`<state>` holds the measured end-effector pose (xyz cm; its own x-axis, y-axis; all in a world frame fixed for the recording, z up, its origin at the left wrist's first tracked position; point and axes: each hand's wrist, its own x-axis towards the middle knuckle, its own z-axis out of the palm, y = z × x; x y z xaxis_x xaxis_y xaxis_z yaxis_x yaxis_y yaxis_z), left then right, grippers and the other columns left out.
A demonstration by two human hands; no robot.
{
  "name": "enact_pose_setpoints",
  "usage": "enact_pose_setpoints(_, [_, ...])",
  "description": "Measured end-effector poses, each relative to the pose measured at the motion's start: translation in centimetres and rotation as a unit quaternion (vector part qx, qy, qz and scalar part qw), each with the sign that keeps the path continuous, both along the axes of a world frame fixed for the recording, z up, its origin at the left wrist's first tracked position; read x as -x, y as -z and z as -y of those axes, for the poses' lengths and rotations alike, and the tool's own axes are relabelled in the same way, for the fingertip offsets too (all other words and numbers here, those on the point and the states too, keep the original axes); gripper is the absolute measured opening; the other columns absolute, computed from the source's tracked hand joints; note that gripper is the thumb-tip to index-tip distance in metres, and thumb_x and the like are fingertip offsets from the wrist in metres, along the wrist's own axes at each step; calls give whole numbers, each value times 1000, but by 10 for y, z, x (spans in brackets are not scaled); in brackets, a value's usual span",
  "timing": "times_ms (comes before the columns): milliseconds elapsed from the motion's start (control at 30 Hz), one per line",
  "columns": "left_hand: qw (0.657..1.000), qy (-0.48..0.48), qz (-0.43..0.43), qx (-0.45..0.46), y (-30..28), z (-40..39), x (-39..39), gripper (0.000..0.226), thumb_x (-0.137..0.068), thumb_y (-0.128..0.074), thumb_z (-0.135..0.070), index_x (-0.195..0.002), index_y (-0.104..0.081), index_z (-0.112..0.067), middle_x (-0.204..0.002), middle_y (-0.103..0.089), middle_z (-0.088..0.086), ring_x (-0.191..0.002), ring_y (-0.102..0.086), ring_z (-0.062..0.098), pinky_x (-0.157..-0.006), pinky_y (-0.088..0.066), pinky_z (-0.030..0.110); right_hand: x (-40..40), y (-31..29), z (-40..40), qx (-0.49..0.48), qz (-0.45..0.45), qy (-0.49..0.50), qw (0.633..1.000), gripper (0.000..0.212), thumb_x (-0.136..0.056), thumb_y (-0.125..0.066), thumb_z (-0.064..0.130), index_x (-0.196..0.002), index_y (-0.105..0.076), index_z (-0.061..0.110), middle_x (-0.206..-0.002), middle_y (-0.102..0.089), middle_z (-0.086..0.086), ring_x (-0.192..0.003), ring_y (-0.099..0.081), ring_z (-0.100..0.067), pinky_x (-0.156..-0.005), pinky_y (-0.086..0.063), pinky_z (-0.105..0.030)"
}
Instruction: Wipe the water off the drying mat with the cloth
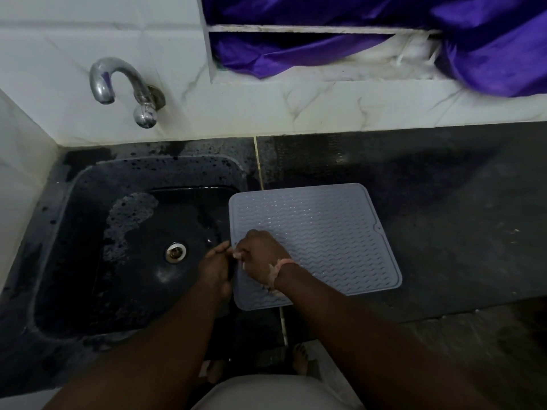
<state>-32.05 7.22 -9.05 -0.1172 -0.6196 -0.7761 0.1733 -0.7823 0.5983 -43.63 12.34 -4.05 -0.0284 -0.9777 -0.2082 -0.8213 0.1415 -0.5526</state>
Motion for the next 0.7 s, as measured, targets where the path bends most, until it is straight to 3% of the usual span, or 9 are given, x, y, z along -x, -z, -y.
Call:
enact_pose_setpoints(133, [995,22,86,39,-4,6,7,29,-90,-63,6,-112,-63,-11,-105,-69,13,-87,-67,24,-70,-55,33,39,-11,-38,68,253,216,941,14,-95,-62,9,-97,-75,6,-94,-68,-2,-80,-64,-1,-75,-55,-18])
enact_pose_setpoints(233, [958,56,231,159,-18,5,21,18,-90,-62,-1,-99,-68,-16,-111,-71,10,-105,-67,27,-94,-55,42,81,-8,-64,85,384,432,812,15,-95,-63,14,-102,-77,11,-100,-76,-5,-97,-71,-19,-90,-59,-39])
enact_pose_setpoints(333, [943,175,153,237,-49,-11,44,9,-96,-63,-24,-100,-71,-21,-105,-73,6,-101,-69,26,-90,-58,44,106,-4,-79,102,547,544,628,21,-100,-56,15,-111,-72,8,-108,-75,-15,-105,-70,-33,-94,-56,-49])
enact_pose_setpoints(400, [947,276,16,165,-73,-27,65,21,-98,-60,-36,-107,-70,-19,-105,-74,13,-96,-71,28,-81,-61,43,110,3,-86,99,605,536,581,27,-102,-51,17,-120,-67,6,-114,-72,-18,-108,-68,-34,-97,-54,-51])
enact_pose_setpoints(433, [939,324,-55,101,-83,-38,75,28,-99,-57,-40,-112,-69,-18,-108,-74,15,-99,-71,30,-80,-61,44,108,6,-91,97,609,526,585,28,-101,-50,18,-121,-66,8,-115,-72,-18,-110,-68,-34,-98,-53,-52])
enact_pose_setpoints(500, [918,368,-142,22,-84,-57,92,35,-101,-54,-39,-122,-67,-15,-115,-73,17,-107,-70,34,-88,-59,50,101,9,-101,93,549,511,655,24,-99,-51,14,-115,-69,13,-111,-74,-13,-110,-68,-34,-93,-57,-48])
enact_pose_setpoints(567, [925,357,-129,23,-74,-71,103,32,-102,-55,-27,-127,-65,-10,-116,-73,17,-108,-70,34,-91,-58,50,93,6,-111,101,447,489,742,18,-97,-55,13,-108,-68,17,-106,-74,-7,-107,-69,-29,-82,-59,-33])
enact_pose_setpoints(633, [941,326,-65,59,-63,-79,110,27,-102,-56,-20,-122,-67,-6,-111,-74,18,-100,-73,31,-80,-62,40,86,3,-120,100,400,455,789,15,-97,-62,21,-112,-62,19,-108,-71,-3,-107,-68,-23,-80,-57,-25])
enact_pose_setpoints(700, [949,305,-30,78,-58,-81,112,26,-101,-58,-21,-113,-70,-2,-105,-76,19,-90,-74,29,-64,-60,31,79,4,-130,92,374,401,831,51,-86,-73,43,-127,-51,23,-118,-67,0,-110,-67,-16,-91,-57,-29])
